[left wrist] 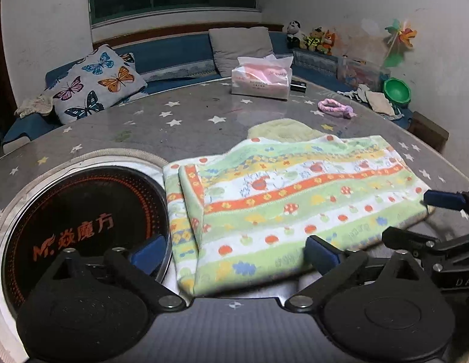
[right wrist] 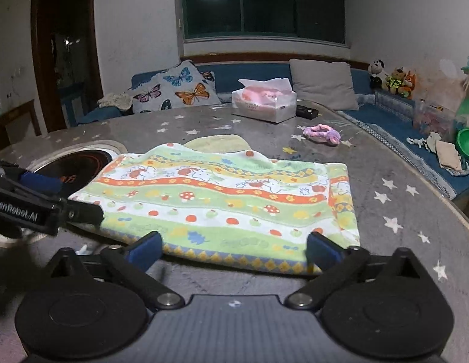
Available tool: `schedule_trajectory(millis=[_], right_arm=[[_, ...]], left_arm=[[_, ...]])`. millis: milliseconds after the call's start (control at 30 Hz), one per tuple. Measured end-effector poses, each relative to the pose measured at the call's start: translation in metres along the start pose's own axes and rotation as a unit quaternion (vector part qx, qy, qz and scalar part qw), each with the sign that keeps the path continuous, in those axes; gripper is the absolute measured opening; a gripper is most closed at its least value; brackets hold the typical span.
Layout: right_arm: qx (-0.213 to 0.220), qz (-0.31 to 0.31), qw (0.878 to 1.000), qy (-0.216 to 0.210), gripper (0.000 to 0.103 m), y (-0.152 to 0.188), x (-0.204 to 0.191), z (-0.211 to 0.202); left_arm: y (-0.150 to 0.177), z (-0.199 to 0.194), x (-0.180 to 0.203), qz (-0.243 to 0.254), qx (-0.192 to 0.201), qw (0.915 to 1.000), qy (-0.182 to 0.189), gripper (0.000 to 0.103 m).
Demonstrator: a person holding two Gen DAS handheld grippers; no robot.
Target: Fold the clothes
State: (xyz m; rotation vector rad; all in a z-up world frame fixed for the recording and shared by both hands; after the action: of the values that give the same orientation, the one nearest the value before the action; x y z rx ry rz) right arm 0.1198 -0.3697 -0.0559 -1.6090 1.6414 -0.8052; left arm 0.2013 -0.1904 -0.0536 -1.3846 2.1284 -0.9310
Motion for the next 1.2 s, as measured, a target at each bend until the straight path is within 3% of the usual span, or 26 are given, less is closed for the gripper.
schedule_trajectory(millis=[1200], right_arm=[[-0.020, 0.044, 0.998, 0.030, 0.103, 0.040, -0.027, -0.036]], left_arm=[[0.063, -0.045, 0.005, -0.009, -0.022, 0.9997, -0.010, 0.103]])
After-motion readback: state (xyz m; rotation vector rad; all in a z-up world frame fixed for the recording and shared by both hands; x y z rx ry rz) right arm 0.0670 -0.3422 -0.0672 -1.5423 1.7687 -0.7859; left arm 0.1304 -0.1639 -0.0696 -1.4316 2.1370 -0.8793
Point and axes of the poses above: each gripper's, at about its wrist camera, not at the fingertips, and z roughly the way its jaws point, x to its right, y to its underside, the point moved 6 cm from there along z, roughly the way its jaws point
